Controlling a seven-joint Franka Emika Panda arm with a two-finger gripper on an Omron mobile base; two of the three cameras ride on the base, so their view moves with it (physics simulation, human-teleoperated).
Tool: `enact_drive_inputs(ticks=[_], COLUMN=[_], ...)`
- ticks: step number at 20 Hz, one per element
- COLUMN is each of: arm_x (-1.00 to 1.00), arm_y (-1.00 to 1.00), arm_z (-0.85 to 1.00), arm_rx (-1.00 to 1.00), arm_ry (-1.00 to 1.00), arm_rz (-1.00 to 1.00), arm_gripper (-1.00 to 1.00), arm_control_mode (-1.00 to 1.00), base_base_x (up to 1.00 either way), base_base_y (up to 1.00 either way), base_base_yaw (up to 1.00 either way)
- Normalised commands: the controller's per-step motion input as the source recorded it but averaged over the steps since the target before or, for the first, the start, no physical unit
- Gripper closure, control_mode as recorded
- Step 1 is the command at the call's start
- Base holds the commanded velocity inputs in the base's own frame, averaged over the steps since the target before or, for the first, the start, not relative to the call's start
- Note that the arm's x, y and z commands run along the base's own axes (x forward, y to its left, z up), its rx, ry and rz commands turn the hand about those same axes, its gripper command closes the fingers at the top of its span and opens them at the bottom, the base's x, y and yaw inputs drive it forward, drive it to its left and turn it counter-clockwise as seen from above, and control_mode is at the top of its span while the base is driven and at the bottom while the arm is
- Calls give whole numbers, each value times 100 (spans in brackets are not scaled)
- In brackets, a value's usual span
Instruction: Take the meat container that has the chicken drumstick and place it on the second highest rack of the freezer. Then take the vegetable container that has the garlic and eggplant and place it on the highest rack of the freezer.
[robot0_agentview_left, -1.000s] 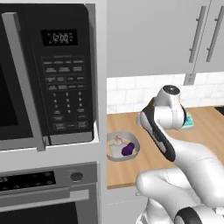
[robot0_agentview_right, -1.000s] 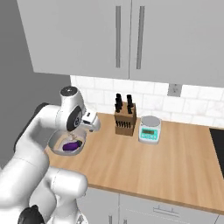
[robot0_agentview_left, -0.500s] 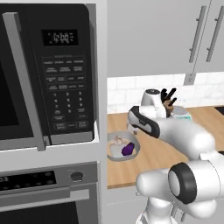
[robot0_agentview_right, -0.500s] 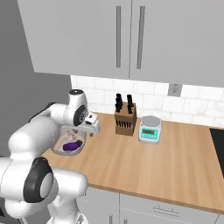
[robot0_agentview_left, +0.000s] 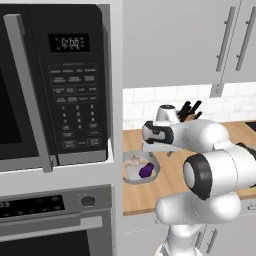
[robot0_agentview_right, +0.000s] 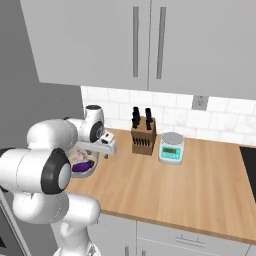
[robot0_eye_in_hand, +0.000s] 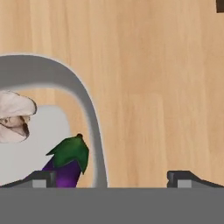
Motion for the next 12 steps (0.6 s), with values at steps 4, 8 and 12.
enact_drive_inputs(ticks=[4, 8, 12], arm_x=[18, 21, 19], arm_y=[11, 19, 8], arm_z=[-41, -37, -30], arm_rx=[0, 0, 0], arm_ry=[5, 5, 2], arm_rz=[0, 0, 0], arm_gripper=[-100, -100, -100], arm_control_mode=[-100, -100, -100], base_base_x=[0, 0, 0], base_base_y=[0, 0, 0], base_base_yaw=[0, 0, 0])
